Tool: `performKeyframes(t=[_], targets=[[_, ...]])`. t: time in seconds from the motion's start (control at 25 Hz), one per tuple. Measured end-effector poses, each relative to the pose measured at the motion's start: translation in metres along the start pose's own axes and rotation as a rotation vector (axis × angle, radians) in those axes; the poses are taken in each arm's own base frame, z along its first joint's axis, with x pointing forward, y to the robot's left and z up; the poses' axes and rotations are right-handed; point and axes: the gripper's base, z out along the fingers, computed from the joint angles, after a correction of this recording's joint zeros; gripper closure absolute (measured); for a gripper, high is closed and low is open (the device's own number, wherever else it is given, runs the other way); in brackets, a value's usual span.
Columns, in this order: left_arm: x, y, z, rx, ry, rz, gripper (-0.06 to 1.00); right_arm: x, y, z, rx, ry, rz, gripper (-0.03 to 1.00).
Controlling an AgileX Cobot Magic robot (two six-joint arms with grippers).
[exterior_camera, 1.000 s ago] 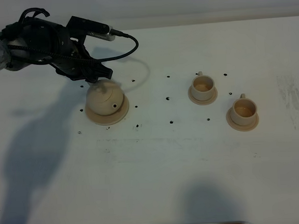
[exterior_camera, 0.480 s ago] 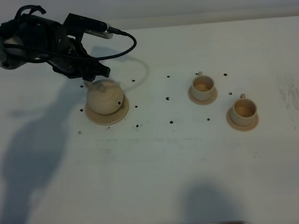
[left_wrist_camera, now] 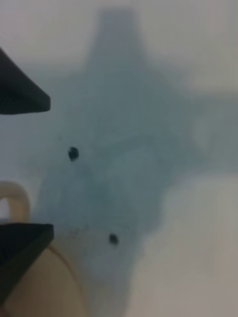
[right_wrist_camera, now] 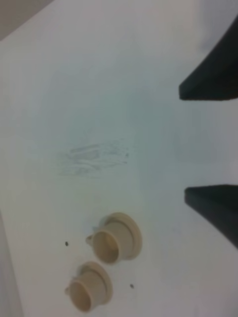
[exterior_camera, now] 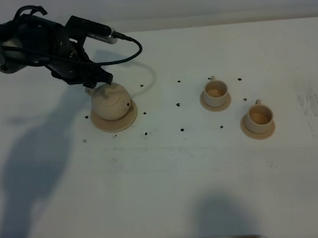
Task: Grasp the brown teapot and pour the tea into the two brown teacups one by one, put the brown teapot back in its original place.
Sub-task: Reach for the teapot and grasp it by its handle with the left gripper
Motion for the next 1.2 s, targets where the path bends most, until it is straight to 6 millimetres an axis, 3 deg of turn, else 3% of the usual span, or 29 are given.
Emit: performKeyframes(t=[0.4,1.2], targets=[[-0.004,0.006,-0.014,-0.012,-0.028,0.016,0.47,0.000,0.000,0.000,0.000,0.000,0.000,0.56],[0.002,0.017,-0.014,-0.027,0.024,0.003,0.47,0.000,0.000,0.000,0.000,0.000,0.000,0.56]])
